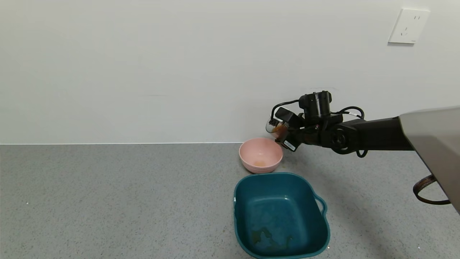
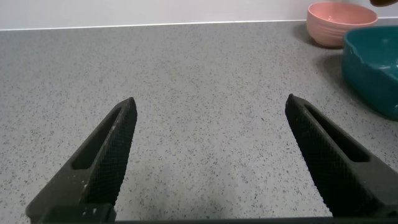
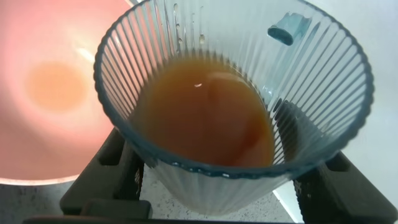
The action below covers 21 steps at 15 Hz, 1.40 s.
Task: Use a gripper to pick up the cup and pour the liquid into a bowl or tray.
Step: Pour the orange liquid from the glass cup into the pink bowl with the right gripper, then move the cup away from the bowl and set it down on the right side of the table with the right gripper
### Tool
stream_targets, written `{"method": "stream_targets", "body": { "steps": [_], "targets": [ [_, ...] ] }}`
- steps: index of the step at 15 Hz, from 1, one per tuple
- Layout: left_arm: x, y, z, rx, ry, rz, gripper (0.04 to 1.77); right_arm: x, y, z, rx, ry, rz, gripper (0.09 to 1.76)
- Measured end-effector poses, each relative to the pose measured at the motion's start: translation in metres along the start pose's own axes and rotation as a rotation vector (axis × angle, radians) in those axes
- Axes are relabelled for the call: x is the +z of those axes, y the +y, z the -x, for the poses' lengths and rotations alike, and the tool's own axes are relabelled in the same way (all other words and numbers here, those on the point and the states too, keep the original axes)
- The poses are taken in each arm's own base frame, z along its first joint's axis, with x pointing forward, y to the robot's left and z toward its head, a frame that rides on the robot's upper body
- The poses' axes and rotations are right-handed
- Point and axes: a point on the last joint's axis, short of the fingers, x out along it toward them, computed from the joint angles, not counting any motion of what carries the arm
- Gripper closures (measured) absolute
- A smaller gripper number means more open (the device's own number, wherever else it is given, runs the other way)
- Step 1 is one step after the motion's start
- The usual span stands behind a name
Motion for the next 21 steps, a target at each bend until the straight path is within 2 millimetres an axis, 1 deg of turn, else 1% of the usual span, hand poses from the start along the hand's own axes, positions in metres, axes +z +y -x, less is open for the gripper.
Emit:
{"method": "stream_targets", "body": {
  "steps": [3,7,10,21],
  "targets": [
    [0.0,0.0,0.0,0.0,0.0,0.0,0.09,-0.001,0.0021,-0.0011,0.003,0.04,0.051,0.5],
    [0.0,0.0,0.0,0.0,0.0,0.0,0.09,0.0059,0.001,-0.0009,-0.013,0.06,0.144,0.5],
    [0.0,0.0,0.0,0.0,0.0,0.0,0.09,0.0072,0.0018,-0.0031,-0.043,0.09,0.217,0.5],
    [0.0,0.0,0.0,0.0,0.0,0.0,0.09,0.0083,0.0032,-0.0042,-0.073,0.145,0.33,0.5]
  ]
}}
